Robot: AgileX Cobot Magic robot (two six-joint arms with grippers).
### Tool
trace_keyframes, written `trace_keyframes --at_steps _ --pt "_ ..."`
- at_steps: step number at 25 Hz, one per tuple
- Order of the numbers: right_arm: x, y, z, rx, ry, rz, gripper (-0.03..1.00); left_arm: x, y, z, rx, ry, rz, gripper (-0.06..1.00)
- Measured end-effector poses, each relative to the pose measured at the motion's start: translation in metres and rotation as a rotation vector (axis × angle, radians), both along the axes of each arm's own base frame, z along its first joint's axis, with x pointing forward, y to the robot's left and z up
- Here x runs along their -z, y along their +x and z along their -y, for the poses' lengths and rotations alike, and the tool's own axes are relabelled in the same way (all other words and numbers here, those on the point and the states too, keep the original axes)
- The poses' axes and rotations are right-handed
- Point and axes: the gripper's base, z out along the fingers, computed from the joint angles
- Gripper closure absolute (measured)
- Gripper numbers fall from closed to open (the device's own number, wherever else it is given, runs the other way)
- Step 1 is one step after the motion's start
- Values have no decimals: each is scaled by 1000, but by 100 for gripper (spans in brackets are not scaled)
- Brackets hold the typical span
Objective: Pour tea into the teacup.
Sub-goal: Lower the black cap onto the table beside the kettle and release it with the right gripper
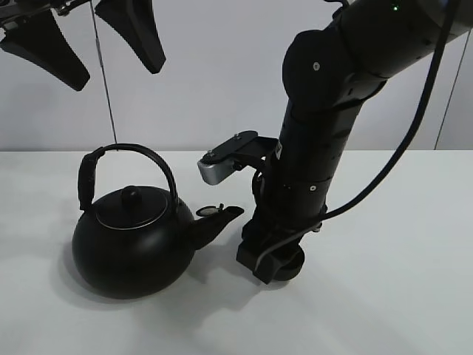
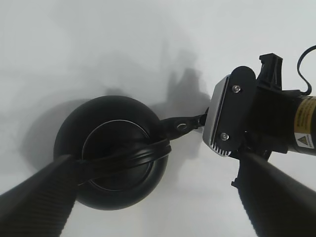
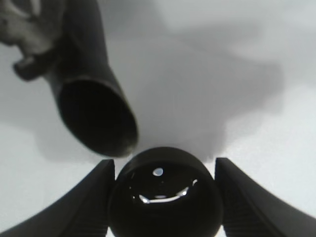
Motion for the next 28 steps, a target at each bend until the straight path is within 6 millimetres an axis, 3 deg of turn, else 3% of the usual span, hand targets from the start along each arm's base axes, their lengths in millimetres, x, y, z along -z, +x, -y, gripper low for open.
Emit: trace_keyframes --at_steps 28 --pt "4 1 0 -8 -10 1 57 0 0 0 -5 -2 -2 31"
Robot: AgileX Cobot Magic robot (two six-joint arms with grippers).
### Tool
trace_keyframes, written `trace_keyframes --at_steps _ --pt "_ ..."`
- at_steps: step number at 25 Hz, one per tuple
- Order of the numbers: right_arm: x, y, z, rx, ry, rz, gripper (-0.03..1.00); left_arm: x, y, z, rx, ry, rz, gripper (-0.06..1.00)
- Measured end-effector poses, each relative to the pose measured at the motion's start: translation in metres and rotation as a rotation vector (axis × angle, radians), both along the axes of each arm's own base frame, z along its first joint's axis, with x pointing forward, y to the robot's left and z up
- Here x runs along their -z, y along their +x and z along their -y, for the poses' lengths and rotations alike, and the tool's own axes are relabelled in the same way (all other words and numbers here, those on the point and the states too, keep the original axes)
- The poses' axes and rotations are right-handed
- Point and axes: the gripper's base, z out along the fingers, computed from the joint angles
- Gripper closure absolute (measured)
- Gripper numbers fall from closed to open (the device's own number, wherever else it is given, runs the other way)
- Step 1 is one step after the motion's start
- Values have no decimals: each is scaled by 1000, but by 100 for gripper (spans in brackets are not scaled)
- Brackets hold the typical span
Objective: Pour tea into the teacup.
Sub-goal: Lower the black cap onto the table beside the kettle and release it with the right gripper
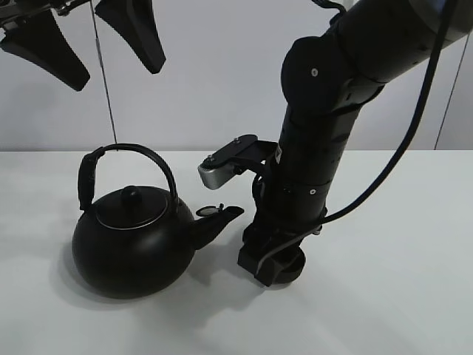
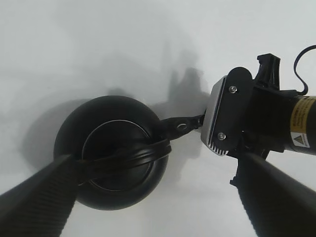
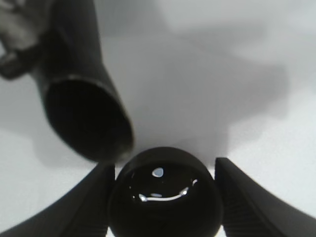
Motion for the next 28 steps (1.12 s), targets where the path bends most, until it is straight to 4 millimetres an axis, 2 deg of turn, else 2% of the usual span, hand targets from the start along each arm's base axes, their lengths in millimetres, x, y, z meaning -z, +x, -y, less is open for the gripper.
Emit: trace_keyframes --at_steps 21,23,26,28 --pt "0 -1 1 0 -8 -11 57 0 0 0 5 2 2 31" --pt "0 -1 1 0 -9 -13 55 0 0 0 5 2 2 31" --pt "0 -2 1 1 -13 -19 45 0 0 0 5 2 2 31" --pt "1 -2 1 1 -17 -24 42 0 0 0 5 2 2 31"
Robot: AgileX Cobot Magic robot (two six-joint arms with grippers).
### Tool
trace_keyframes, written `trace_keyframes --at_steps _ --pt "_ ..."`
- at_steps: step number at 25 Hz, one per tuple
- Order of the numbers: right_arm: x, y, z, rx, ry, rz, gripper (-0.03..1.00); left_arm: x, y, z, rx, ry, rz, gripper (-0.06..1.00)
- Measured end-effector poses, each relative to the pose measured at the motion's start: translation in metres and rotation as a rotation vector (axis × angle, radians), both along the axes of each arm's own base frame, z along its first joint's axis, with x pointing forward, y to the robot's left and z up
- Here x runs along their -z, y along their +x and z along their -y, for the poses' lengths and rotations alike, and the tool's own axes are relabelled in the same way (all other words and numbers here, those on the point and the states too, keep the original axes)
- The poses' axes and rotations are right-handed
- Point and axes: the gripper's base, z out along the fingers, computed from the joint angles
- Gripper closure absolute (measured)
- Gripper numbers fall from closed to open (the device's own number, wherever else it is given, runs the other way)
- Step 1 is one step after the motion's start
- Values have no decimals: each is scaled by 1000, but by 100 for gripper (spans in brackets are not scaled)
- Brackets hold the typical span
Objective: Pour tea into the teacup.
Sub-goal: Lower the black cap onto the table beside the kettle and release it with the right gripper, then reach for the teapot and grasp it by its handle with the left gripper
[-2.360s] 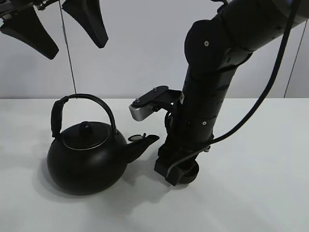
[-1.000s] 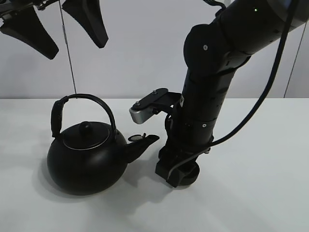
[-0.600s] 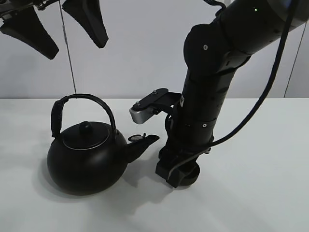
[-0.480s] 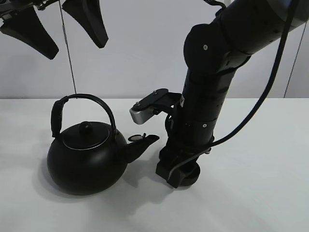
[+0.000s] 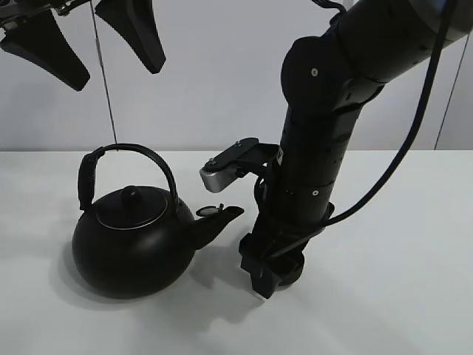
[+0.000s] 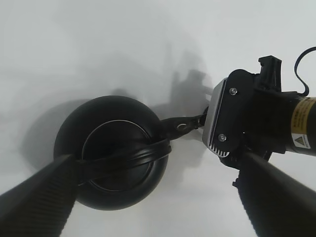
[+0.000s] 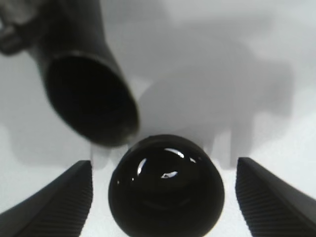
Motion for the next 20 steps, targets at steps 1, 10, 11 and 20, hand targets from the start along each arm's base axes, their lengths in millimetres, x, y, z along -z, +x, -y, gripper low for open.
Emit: trace_keyframes --at_steps 1,10,11,20 --pt "0 0 0 0 -1 -2 41 0 0 0 0 0 0 31" --pt "-22 -5 4 47 5 -5 31 0 0 0 0 0 0 31" --pt "-29 -6 5 58 11 0 31 0 0 0 0 0 0 31" --pt "-78 1 63 390 67 -38 31 0 0 0 0 0 0 31"
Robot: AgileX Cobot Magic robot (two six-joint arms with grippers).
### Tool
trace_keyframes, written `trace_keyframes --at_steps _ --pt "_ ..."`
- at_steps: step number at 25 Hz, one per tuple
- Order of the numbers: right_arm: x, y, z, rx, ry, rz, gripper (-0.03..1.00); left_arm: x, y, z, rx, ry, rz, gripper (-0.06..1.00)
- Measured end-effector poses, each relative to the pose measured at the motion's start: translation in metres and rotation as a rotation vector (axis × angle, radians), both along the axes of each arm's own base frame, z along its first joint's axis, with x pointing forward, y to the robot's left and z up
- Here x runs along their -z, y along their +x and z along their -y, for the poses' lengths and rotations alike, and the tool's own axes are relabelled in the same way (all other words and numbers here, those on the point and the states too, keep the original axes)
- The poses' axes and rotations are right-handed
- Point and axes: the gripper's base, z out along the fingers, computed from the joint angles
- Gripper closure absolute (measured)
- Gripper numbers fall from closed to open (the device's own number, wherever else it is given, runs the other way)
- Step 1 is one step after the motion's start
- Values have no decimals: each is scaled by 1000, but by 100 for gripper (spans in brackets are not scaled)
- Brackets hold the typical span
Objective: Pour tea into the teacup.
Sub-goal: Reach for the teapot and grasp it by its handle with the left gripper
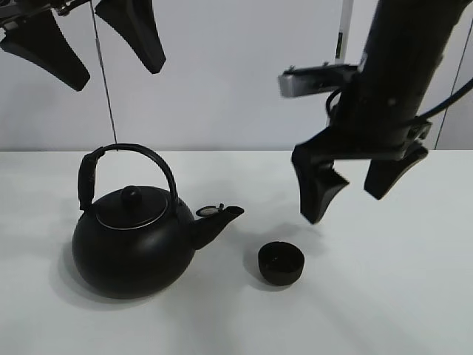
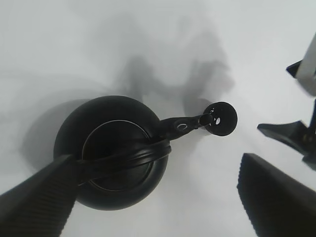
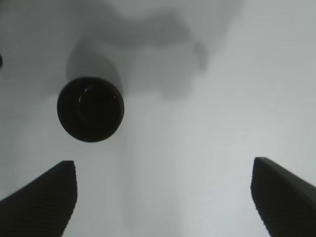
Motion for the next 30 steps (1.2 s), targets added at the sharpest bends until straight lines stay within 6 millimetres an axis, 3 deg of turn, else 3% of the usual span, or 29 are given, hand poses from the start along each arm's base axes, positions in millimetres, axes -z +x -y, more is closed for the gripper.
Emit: trace_keyframes --at_steps 5,11,30 --pt "-47 7 40 398 253 14 31 0 0 0 0 0 0 31" --pt "-91 9 47 489 432 70 31 0 0 0 0 0 0 31" --pt "-94 8 47 491 427 66 31 0 0 0 0 0 0 31"
